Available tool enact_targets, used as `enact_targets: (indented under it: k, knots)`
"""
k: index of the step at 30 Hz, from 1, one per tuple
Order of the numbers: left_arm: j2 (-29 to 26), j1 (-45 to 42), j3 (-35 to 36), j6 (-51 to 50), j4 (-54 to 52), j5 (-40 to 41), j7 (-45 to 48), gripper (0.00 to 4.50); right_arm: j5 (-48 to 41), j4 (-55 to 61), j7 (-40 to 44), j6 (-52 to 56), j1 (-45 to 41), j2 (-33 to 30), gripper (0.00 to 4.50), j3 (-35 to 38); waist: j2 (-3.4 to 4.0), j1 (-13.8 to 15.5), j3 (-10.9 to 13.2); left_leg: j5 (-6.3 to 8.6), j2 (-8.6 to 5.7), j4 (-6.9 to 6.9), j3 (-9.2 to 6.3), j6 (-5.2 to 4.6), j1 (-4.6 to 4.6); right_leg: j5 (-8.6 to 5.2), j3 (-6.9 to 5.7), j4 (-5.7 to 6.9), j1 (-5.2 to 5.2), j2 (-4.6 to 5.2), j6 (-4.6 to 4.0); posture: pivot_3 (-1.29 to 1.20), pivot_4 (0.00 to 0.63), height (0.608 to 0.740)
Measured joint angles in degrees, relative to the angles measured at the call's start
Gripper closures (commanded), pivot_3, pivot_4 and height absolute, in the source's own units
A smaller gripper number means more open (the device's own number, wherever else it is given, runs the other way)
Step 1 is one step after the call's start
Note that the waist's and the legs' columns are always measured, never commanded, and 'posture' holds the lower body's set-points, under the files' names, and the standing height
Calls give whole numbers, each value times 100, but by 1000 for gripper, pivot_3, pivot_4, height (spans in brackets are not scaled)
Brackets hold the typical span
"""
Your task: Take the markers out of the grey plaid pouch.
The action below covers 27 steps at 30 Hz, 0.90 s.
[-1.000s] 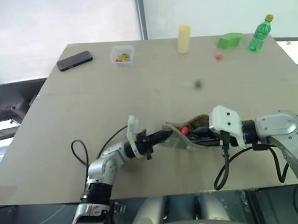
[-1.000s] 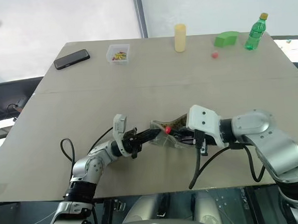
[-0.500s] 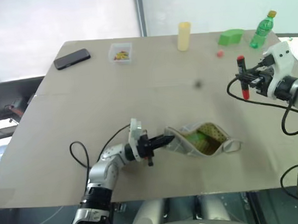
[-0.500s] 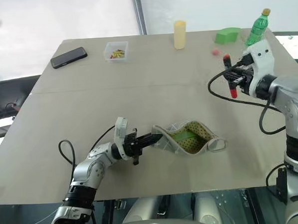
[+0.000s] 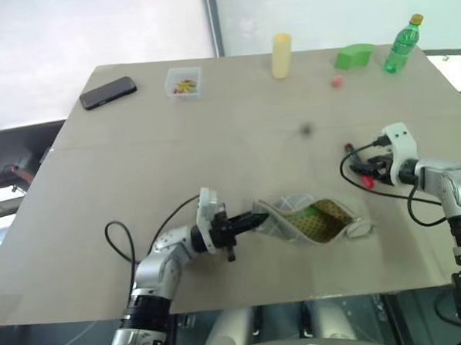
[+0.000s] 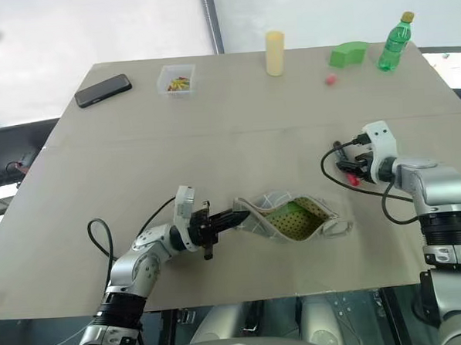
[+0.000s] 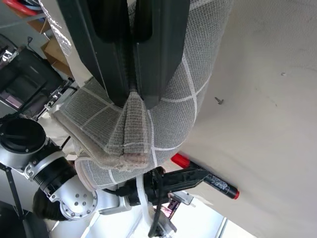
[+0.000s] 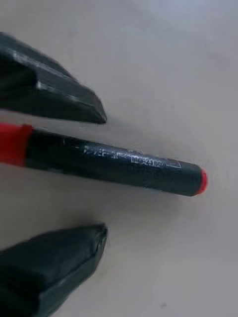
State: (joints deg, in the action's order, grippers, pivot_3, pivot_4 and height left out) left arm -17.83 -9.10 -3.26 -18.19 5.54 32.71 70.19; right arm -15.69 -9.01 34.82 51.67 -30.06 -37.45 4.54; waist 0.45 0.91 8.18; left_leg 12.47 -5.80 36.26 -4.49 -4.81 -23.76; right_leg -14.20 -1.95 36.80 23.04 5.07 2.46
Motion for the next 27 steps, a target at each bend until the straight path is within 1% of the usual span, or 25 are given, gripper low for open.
enact_targets:
  k: [2, 3, 5, 8, 12, 14, 17, 18, 21, 25, 27]
  knots:
    - [2, 42, 34, 75, 27, -1, 3, 4500, -10, 265, -100, -67, 131, 15, 65, 41, 7, -15, -1, 0, 1, 0, 0, 0, 1, 0, 1, 2, 1, -1, 0, 0, 150, 740]
    - [4, 50, 43, 122, 66, -1, 9, 4500, -74, 456, -167, -71, 175, 100, 65, 182, 15, -25, -2, 0, 2, 0, 0, 0, 1, 0, 3, 2, 1, -2, 1, 0, 150, 740]
    - [15, 59, 43, 211, 146, -4, 53, 4500, -370, 1119, -206, -89, 225, 222, 65, 550, 36, -19, 1, 1, 2, 0, 0, -2, 3, 0, 5, 3, 1, -5, 1, 0, 150, 740]
    - [18, 71, 42, 302, 188, -21, 104, 4500, -928, 2336, -186, 97, 255, 200, 65, 1076, 39, -6, -2, 2, 6, -1, -4, -3, 5, 0, 1, 4, 1, -9, 2, 0, 150, 740]
    - [27, -18, 44, 365, 281, -26, 172, 4500, -2327, 4353, 116, 977, 709, -293, 65, 1673, 44, 3, -5, 3, 7, -3, -10, -4, 4, -2, -2, 1, 0, -8, 4, 0, 150, 740]
    - [27, -93, 51, 358, 397, -26, 215, 4500, -2922, 4876, 154, 1289, 863, -385, 65, 1815, 49, -1, -10, 3, 8, -2, -10, -5, 7, -3, -3, 1, -1, -8, 4, 0, 150, 740]
    - [38, -222, 47, 346, 563, -24, 255, 4500, -3706, 5366, 77, 1583, 1256, -412, 65, 1917, 51, -2, -13, 3, 9, 1, -11, -5, 8, -12, -5, 3, -3, -6, 18, 0, 150, 740]
    - [47, -279, 48, 329, 629, -21, 272, 4500, -3924, 5527, 33, 1645, 1545, -424, 65, 1900, 51, -1, -13, 3, 9, 2, -12, -4, 8, -12, -5, 2, -4, -5, 17, 0, 150, 740]
    - [48, -334, 60, 257, 732, -8, 308, 4500, -4098, 5734, -68, 1657, 2029, -557, 65, 1846, 55, -3, -15, 3, 9, 8, -10, -3, 9, -8, -5, 3, -6, -4, 16, 0, 150, 740]
    - [50, -395, 74, 195, 799, 6, 324, 4500, -4336, 5773, -87, 1554, 2224, -688, 65, 1810, 55, -3, -16, 2, 12, 8, -12, -4, 11, -3, -14, 3, -7, -4, 16, 0, 150, 740]
    - [51, -402, 76, 158, 795, 7, 321, 4500, -4368, 5770, -30, 1500, 2360, -756, 65, 1651, 56, 0, -16, 1, 14, 8, -14, -5, 10, -1, -18, 3, -8, -5, 19, 0, 150, 740]
